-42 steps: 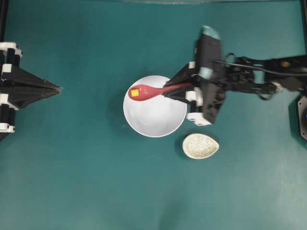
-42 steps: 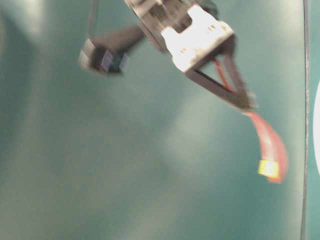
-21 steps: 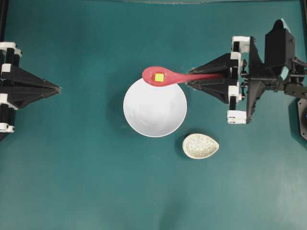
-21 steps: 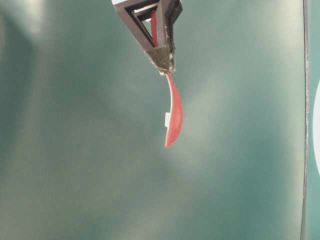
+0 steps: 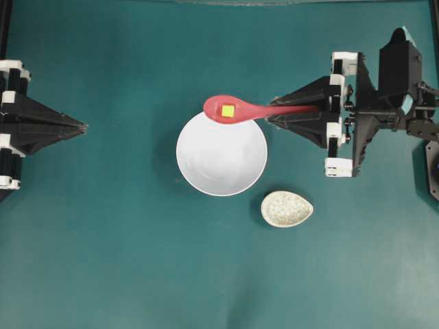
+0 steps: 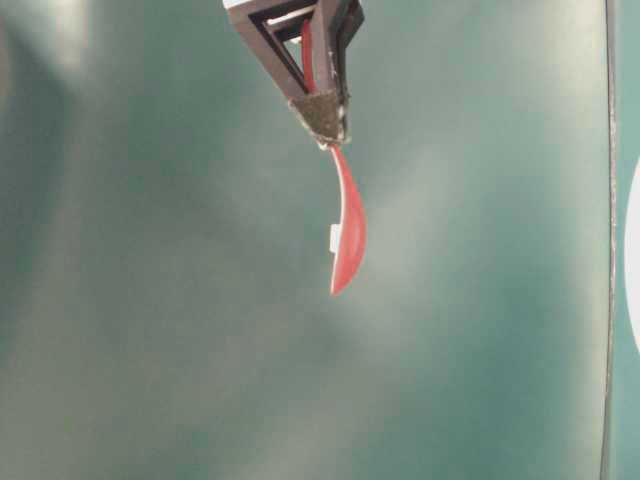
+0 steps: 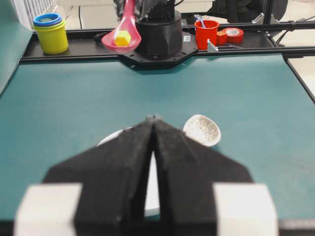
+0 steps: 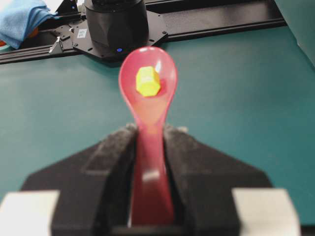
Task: Scoop the yellow hexagonal prism block from the bowl with a spoon using the right arm.
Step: 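Hold the spoon with the yellow block steady above the bowl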
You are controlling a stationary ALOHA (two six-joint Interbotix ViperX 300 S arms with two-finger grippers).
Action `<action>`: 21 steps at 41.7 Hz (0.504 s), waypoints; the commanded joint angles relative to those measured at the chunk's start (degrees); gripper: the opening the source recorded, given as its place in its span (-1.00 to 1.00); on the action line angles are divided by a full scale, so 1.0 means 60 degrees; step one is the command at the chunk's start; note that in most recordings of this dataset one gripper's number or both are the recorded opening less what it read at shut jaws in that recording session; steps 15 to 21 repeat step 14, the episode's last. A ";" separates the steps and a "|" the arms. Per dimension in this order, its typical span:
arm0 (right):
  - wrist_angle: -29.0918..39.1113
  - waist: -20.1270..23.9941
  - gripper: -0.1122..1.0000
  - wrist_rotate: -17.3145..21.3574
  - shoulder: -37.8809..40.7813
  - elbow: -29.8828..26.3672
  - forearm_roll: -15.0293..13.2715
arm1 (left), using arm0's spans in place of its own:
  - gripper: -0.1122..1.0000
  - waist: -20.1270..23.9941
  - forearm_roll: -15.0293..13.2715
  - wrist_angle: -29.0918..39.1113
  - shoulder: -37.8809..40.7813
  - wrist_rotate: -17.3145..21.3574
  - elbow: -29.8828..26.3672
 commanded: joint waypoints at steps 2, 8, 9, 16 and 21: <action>-0.0088 0.0029 -0.37 0.0015 -0.0103 -0.0132 -0.0029 | -0.80 -0.0015 0.0029 -0.0073 0.0044 0.0000 -0.0205; -0.0044 0.0015 -0.37 0.0015 -0.0103 -0.0132 -0.0029 | -0.80 -0.0015 0.0029 -0.0044 0.0044 0.0000 -0.0205; -0.0015 0.0029 -0.38 0.0015 -0.0103 -0.0132 -0.0015 | -0.80 -0.0015 0.0029 -0.0044 0.0044 0.0000 -0.0205; 0.0205 0.0015 -0.37 -0.0015 -0.0103 -0.0132 -0.0015 | -0.80 -0.0015 0.0029 -0.0029 0.0044 0.0000 -0.0205; 0.0205 0.0015 -0.37 -0.0015 -0.0103 -0.0132 -0.0015 | -0.80 -0.0015 0.0029 -0.0029 0.0044 0.0000 -0.0205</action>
